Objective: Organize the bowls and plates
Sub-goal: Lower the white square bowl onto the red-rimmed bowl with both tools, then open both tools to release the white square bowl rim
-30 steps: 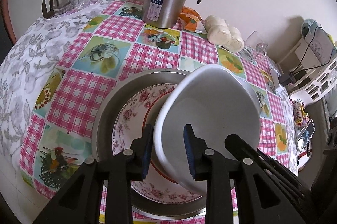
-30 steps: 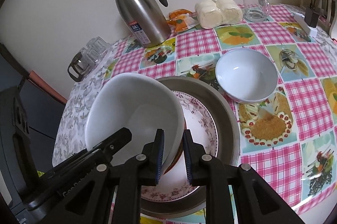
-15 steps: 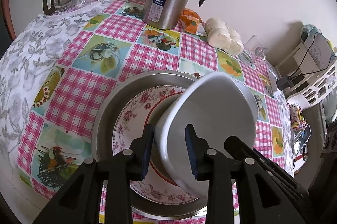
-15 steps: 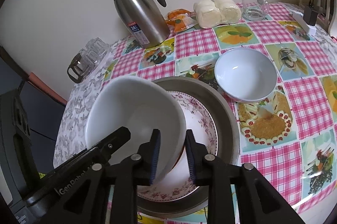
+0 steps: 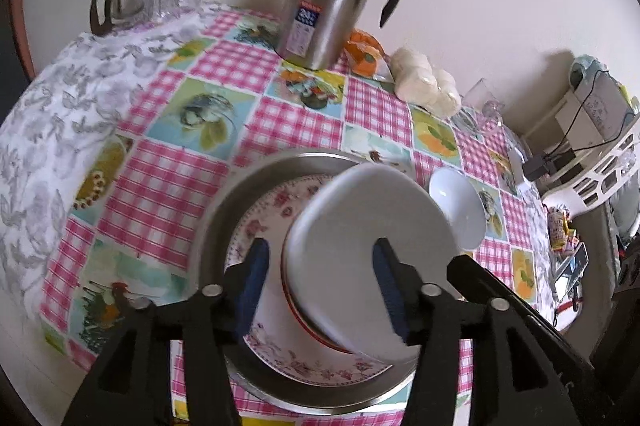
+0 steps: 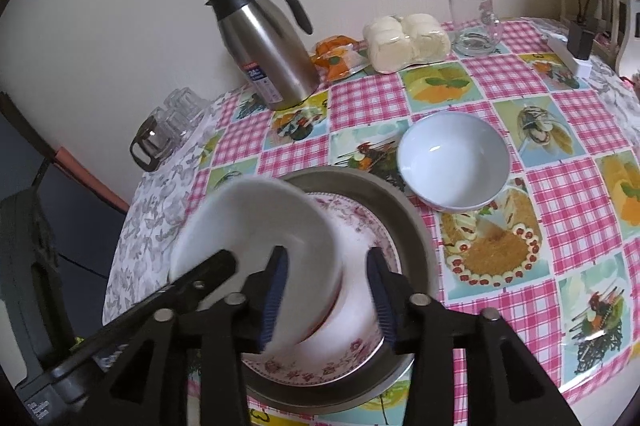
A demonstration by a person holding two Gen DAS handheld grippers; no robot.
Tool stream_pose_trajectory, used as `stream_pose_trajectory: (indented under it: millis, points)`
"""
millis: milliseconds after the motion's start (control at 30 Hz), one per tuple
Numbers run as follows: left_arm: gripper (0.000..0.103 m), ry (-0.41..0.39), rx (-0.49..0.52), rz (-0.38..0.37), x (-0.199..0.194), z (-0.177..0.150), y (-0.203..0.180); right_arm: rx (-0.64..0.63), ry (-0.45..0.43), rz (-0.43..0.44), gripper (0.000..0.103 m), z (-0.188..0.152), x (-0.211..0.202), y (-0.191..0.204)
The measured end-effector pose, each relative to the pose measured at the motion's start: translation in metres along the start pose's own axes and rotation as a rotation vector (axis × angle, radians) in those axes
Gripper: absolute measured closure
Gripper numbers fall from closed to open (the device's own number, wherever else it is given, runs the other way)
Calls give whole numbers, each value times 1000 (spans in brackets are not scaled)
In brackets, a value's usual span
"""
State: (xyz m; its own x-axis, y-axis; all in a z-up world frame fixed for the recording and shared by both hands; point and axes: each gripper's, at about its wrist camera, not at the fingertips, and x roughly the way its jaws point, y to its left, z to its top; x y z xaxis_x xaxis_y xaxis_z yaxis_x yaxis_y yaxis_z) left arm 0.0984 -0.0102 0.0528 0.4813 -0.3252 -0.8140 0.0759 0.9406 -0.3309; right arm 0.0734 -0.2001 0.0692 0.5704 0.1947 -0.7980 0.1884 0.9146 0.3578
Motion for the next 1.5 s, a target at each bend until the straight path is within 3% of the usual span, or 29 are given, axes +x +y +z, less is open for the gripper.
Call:
stream_pose_trajectory:
  millis: [200,333,467,633,700,767,933,1133,1500]
  points:
    - [46,-9,-21,8,-3,3,8,21,-9,-7,41,3,-1,-7]
    - [32,-8,-45,26,-1,4,13,29,-1,-17,31,3,1,-9]
    - [32,-3,-64,40,2,4,19,23,5,-16,26,2,6,-9]
    - [31,6,-70,61,6,4,21,13,-2,-21,11,1,8,-8]
    - [27,5,-71,77,7,4,22,9,-6,-21,0,1,9,-8]
    - [15,-3,-70,93,7,5,22,8,-13,-21,0,1,9,-8]
    - [9,-30,-81,124,5,6,26,17,-5,-14,0,1,12,-11]
    - [8,-60,-116,140,0,7,35,25,-14,-21,0,2,10,-15]
    - [7,-102,-78,176,-10,8,24,37,-48,-12,0,3,1,-18]
